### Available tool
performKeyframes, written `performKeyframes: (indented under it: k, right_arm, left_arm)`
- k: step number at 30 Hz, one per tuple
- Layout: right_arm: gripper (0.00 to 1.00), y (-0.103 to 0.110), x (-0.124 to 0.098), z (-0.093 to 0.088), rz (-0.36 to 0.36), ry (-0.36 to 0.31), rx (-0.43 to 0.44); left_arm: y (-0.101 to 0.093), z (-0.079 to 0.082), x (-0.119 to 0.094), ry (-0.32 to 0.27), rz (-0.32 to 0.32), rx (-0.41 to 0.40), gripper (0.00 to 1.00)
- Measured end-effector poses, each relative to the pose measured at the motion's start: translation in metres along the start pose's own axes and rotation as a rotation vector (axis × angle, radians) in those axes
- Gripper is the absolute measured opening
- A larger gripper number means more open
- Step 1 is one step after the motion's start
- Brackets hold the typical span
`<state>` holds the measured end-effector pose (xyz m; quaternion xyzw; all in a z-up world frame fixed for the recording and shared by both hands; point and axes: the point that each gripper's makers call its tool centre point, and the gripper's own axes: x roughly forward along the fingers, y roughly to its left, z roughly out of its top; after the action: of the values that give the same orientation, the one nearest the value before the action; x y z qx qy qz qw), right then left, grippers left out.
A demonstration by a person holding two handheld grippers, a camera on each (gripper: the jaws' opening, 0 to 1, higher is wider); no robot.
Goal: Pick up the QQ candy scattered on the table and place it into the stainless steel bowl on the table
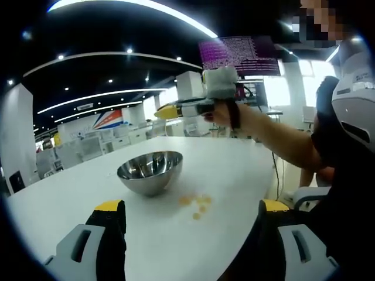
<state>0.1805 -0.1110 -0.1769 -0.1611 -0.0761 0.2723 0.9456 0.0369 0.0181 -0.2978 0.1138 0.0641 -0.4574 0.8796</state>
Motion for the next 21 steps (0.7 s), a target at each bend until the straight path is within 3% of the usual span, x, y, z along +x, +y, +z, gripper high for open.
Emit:
performKeyframes:
  k: [7, 16, 21]
  right_arm:
    - [0.22, 0.030, -0.022, 0.018, 0.056, -0.030, -0.030]
    - [0.22, 0.062, -0.043, 0.017, 0.102, -0.053, -0.025]
    - [0.22, 0.079, -0.049, 0.013, 0.128, -0.070, -0.075]
  left_arm:
    - [0.000, 0.002, 0.000, -0.007, 0.002, 0.002, 0.94]
    - [0.001, 0.001, -0.001, -0.004, 0.000, 0.000, 0.94]
    - [0.001, 0.002, 0.001, -0.009, -0.004, 0.000, 0.94]
